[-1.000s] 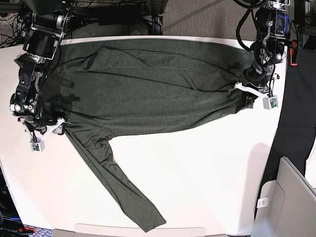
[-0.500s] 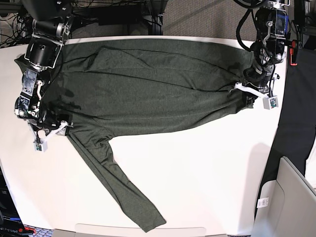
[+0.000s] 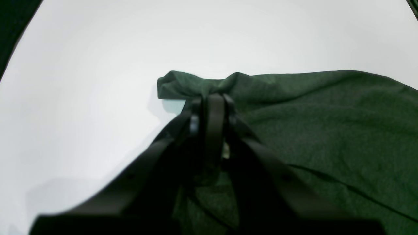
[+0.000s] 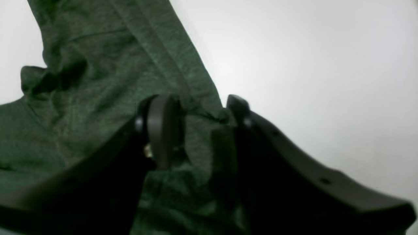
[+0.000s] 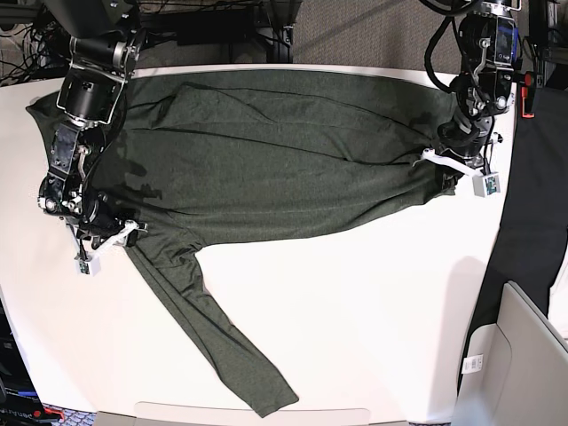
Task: Fold the T-shirt properly
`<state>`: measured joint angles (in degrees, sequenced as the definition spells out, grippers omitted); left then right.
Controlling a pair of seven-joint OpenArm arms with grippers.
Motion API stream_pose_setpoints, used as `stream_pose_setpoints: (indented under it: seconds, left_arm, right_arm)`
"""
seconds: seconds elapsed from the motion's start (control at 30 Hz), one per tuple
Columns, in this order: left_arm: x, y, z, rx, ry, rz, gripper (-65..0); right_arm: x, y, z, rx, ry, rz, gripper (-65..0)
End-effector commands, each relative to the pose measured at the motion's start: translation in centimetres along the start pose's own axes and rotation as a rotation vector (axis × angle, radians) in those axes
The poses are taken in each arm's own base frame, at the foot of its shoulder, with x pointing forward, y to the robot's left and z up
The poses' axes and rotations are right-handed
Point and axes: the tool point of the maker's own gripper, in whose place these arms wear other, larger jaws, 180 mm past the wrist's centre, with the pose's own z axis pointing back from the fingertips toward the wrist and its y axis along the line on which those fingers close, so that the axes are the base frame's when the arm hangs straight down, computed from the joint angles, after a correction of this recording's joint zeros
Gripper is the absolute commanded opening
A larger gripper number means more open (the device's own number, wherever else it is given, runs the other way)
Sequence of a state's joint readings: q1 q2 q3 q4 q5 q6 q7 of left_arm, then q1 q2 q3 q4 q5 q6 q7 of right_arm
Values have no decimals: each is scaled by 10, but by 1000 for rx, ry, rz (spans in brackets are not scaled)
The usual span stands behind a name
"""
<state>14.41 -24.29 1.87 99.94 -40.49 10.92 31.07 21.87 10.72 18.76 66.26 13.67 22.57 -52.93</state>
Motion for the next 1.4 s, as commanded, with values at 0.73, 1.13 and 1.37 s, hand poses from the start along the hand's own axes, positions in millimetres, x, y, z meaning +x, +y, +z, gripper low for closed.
stream_pose_setpoints:
  seconds: [0.73, 1.13, 1.37]
  left_arm:
    - [22, -4, 5, -14, -70, -17, -649]
    - [23, -4, 5, -14, -71, -17, -650]
    - [23, -4, 5, -14, -71, -17, -650]
  right_arm:
    - [18, 29, 32, 171, -70, -66, -647]
    - [8, -12, 76, 177, -126, -120, -647]
    - [-3, -21, 98, 196, -145, -127, -647]
